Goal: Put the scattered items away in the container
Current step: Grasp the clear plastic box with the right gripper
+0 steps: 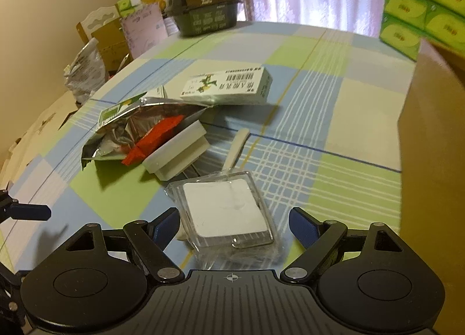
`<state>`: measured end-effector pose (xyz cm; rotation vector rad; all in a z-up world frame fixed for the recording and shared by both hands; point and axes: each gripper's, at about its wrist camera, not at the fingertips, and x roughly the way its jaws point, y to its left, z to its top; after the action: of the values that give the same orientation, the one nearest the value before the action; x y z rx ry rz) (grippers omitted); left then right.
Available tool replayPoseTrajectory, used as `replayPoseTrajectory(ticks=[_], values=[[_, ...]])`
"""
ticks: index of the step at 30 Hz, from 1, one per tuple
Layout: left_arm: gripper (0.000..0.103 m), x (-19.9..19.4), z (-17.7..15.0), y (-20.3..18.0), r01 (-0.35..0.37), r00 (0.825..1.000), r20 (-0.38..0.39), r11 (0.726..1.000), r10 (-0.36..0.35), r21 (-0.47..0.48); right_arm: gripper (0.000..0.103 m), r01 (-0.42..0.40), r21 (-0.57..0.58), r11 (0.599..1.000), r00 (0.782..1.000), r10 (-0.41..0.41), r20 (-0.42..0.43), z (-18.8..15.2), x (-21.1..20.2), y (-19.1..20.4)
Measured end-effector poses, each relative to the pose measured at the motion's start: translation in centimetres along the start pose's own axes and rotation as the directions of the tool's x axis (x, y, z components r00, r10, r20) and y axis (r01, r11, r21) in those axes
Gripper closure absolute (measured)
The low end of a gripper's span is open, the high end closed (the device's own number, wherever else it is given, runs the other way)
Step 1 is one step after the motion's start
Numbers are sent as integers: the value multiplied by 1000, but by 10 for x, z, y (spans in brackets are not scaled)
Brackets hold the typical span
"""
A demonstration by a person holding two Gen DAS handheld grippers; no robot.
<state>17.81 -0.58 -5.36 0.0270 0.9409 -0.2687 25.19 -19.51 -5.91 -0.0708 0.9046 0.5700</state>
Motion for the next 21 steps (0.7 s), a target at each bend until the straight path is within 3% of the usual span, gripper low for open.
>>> replayPoseTrajectory(ticks=[1,2,3,10,12,17,21], values=[[4,1,-1,0,1,1000,-4,1000,-1,-1,23,-6,7,1000,1000,6,-4,0,2,-1],[4,1,-1,0,2,1000,-6,1000,-2,-1,38,-19,18,1000,1000,19,-12,0,4,-3],[4,2,-2,-1,1,1000,-8,1000,-1,0,44,-21,32,999,1000,21,-15,0,5,-5],[4,2,-3,1,2,1000,-7,1000,-2,-8,53,-73,22,997,996,73,-44,-8,-2,7],[4,0,-3,2,2,1000,-2,1000,-2,-6,65,-96,8,995,993,96,-66,-14,-5,15],[4,-6,-4,4,-9,1000,9,1000,9,8,65,-99,35,994,992,102,-72,-31,-22,24],[4,-6,0,2,1,1000,21,1000,-1,18,65,50,112,992,999,-49,-11,-41,-46,19]])
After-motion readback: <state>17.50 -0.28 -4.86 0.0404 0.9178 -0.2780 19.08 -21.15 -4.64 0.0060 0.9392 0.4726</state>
